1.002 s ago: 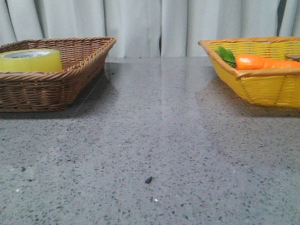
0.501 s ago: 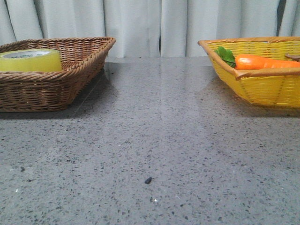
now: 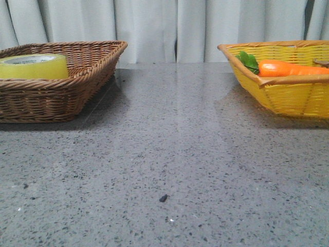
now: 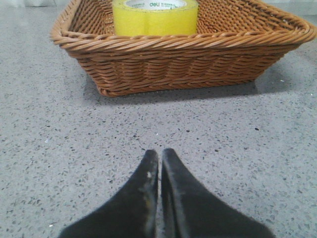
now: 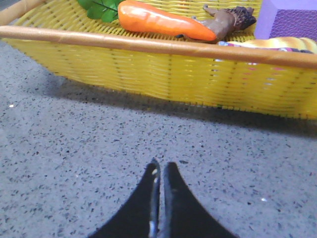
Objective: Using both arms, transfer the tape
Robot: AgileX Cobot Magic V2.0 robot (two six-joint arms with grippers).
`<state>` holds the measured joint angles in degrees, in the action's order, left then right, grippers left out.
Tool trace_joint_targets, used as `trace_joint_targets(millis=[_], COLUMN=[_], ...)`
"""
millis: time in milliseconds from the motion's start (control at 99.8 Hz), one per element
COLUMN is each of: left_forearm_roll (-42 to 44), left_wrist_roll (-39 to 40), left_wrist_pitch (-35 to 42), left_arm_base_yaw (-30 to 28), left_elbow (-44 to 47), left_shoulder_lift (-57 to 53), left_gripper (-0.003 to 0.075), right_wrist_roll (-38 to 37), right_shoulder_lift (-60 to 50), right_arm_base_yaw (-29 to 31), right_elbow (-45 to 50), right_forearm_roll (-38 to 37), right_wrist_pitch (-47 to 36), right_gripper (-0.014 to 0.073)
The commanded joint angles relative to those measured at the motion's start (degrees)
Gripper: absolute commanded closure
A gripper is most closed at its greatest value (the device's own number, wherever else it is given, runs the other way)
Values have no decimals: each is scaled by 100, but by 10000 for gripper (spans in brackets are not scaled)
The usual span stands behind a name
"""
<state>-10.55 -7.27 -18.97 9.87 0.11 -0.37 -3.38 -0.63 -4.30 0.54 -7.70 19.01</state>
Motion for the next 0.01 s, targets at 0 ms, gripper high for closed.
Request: trace_joint_targets(millis=[0], left_forearm_roll=[-78], left_wrist_roll=[64], left_wrist_pitch=[281], left_arm_base_yaw=[-21], left_elbow=[59], left_shoulder_lift=[-165], left_gripper=[741], right_wrist_roll=[52], right_shoulder_lift=[-114], right_arm_base_yaw=[50], right_elbow=[117], right_forearm_roll=[0], right_wrist_pitch=[-98], right_gripper=[660])
